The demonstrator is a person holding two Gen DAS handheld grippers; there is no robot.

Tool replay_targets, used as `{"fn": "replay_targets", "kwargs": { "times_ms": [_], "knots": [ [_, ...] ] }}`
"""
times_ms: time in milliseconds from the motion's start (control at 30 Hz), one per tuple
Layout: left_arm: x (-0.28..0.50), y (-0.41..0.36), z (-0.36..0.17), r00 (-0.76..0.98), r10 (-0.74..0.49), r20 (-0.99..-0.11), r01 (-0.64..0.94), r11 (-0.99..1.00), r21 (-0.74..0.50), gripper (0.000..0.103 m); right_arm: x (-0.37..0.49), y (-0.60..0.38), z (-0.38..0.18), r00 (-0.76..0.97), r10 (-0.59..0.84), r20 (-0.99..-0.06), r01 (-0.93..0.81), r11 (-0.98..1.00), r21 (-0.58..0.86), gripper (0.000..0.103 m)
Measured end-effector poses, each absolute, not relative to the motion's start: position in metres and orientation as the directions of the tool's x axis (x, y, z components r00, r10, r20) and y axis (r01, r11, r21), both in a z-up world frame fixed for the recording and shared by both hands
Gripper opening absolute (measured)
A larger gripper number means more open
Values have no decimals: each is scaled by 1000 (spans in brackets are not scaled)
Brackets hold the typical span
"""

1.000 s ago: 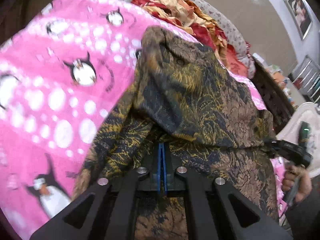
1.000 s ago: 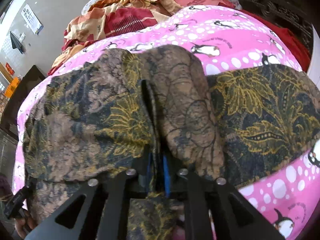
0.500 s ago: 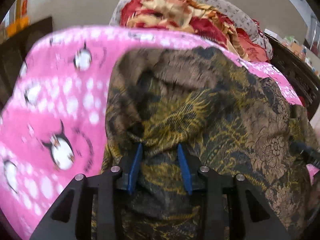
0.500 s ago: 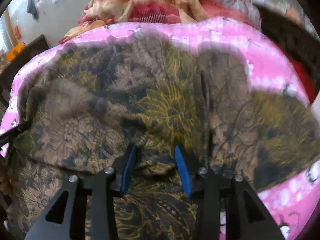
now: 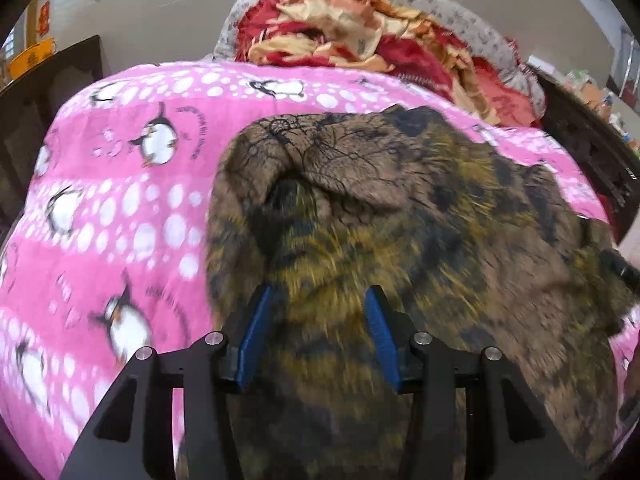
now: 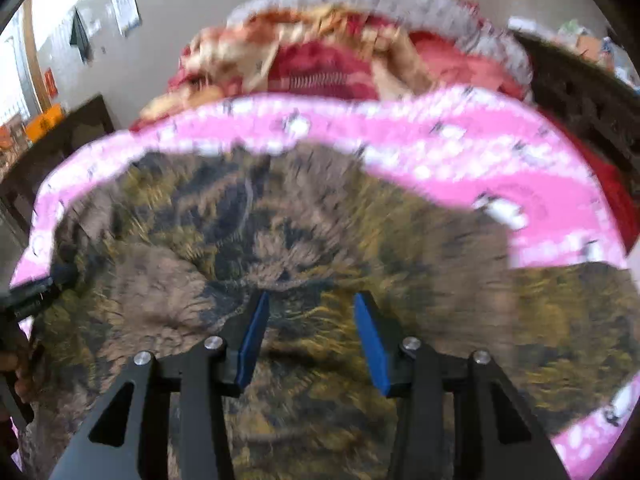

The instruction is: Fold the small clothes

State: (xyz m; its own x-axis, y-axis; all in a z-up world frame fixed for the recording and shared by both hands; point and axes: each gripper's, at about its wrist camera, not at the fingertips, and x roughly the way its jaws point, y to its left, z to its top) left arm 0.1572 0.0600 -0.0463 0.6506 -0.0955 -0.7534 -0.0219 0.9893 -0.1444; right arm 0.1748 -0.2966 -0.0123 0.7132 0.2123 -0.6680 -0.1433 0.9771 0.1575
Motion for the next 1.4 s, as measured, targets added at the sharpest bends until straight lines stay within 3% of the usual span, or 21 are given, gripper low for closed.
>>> {"fn": "replay_targets", "kwargs": {
  "times_ms": [167, 267, 400, 467, 600, 633, 667, 700, 833, 1067, 1200, 1400],
  "knots": [
    [106, 49, -57, 658, -168, -734, 89, 985, -146, 28, 113, -414, 1, 793, 33, -608, 83, 983, 162, 48],
    [95, 50, -64, 660, -172, -732, 102, 985, -139, 31, 87, -500, -13, 778, -22, -627, 258, 922, 289, 48],
    [97, 55, -67, 652, -206, -730, 97, 977, -189, 33, 73, -583, -52, 740, 53, -670, 374, 796, 476, 48],
    [97, 55, -68, 651, -210, -729, 99, 976, -193, 34, 77, -598, -73, 763, 140, -630, 344, 737, 581, 48],
    [98, 55, -69, 651, -210, -729, 99, 976, -192, 34, 95, -611, -85, 815, 175, -553, 309, 676, 669, 47],
    [99, 55, -69, 651, -211, -729, 98, 976, -194, 34, 101, -615, -86, 821, 171, -545, 314, 662, 681, 37],
    [98, 56, -70, 651, -212, -729, 97, 976, -197, 34, 107, -616, -87, 818, 154, -555, 332, 661, 673, 29],
    [98, 56, -69, 651, -212, -729, 97, 975, -198, 34, 108, -616, -85, 810, 129, -572, 350, 676, 649, 9],
    [97, 57, -69, 651, -216, -728, 97, 975, -202, 34, 111, -605, -54, 810, 57, -584, 340, 766, 545, 6],
    [96, 58, -69, 652, -226, -723, 97, 972, -216, 35, 70, -612, 94, 892, -195, -409, 363, 847, 388, 6],
    [95, 61, -68, 654, -247, -715, 98, 965, -244, 35, 63, -566, 152, 939, -156, -307, 257, 911, 322, 6],
    [90, 71, -67, 657, -302, -691, 98, 943, -319, 35, 91, -416, 179, 942, 172, -289, -93, 959, 268, 6]
  ]
}}
